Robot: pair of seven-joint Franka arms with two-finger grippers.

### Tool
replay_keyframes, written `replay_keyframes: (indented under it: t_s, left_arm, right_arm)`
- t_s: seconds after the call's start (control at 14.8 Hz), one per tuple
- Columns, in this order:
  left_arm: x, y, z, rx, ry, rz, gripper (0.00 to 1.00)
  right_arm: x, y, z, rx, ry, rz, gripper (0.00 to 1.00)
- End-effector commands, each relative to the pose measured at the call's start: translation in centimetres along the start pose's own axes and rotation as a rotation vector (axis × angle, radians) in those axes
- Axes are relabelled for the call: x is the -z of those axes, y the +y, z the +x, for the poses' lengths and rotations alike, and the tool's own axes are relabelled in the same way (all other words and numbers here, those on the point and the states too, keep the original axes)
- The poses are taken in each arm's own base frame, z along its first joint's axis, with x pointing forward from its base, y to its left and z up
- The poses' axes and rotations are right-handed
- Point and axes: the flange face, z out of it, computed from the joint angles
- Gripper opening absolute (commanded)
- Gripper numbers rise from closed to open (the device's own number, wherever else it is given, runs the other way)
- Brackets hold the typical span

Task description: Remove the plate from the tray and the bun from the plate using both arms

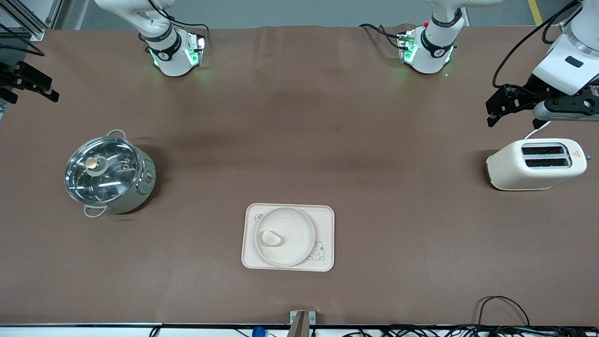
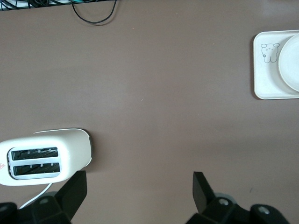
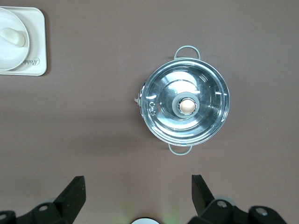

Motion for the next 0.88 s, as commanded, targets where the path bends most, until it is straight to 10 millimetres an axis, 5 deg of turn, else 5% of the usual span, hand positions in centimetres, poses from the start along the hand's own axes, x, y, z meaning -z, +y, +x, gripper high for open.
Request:
replay_keyframes:
  t_s: [0.0,0.47,0.81]
  left_arm:
    - [0.4,-0.1,0.4,0.009,-0.005,-0.022,1.0]
    - [0.5,0.0,0.4,0.02,-0.003,-0.021,1.0]
    - [0.4,-0.1,0.4,0.018,-0.005,-0.021,1.0]
  right_arm:
    - [-0.1,-0.1,-0.7,0.013,0.008,-0.017,1.0]
    - [0.1,0.0,-0.6,0.012,0.012,-0.016,1.0]
    - [-4.2,-1.7,3.6,0.023,-0.001,0.033,1.0]
